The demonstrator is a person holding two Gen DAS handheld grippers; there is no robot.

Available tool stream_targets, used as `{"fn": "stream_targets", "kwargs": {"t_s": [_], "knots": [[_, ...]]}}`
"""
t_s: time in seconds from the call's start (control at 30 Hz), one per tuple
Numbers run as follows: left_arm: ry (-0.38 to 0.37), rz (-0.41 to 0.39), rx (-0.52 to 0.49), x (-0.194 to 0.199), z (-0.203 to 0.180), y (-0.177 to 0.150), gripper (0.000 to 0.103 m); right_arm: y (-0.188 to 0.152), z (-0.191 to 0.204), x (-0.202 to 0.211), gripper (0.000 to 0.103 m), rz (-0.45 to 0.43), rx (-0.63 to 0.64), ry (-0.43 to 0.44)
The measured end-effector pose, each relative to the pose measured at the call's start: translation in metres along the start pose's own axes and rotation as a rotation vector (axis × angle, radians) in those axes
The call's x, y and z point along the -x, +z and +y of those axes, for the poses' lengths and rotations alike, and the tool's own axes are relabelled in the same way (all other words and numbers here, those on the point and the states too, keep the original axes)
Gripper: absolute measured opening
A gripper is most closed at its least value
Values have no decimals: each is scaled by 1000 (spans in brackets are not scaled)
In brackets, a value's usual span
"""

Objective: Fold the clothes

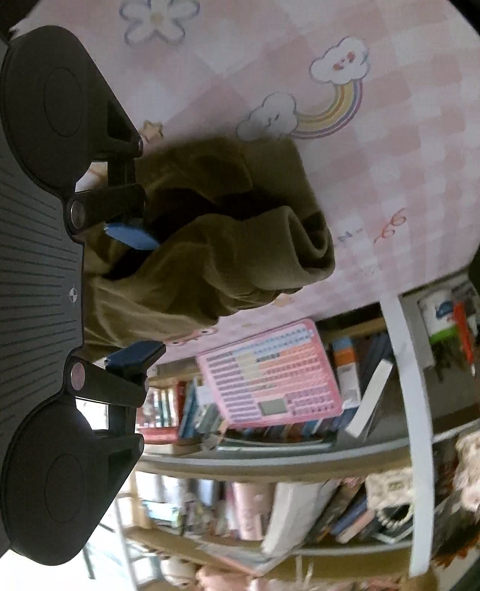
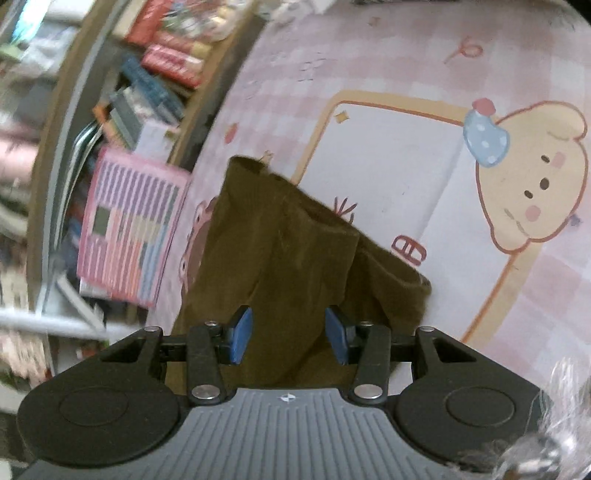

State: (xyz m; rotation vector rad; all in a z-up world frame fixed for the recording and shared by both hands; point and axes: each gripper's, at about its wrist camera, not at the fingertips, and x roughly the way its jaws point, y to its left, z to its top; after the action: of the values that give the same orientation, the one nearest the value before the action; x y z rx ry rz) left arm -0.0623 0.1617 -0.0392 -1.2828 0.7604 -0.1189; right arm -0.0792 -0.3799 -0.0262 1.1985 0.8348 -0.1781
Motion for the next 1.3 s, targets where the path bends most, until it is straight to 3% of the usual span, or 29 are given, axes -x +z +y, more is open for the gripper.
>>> {"fn": "stream_targets", "kwargs": {"t_s": [0.33,0.63,0.7,0.77,0.83,0.87,0.97,1.13,1.3], "knots": [[80,-56,62,-16,-3,2,55,24,-7,-23,40,42,-76,-44],[98,-96,71,-16,-6,1,50,23,-4,-24,41,94,-58,-94],[104,-86,45,-18,-9,1,41,25,-3,-28,40,96,-59,-97],[127,-86,35,-19,-10,2,20,28,-2,-30,36,88,-51,-100],[145,-99,25,-17,-12,2,9,30,0,-31,4,73,-39,-102],[145,-107,13,-15,-15,2,7,32,2,-30,4,67,-27,-94],[102,-129,6,-12,-27,5,3,36,12,-28,3,46,21,-57],[-48,-147,-20,-17,-67,30,2,60,83,-12,2,-46,186,148],[-176,-162,-137,4,-97,37,2,50,100,45,2,-158,291,211]]}}
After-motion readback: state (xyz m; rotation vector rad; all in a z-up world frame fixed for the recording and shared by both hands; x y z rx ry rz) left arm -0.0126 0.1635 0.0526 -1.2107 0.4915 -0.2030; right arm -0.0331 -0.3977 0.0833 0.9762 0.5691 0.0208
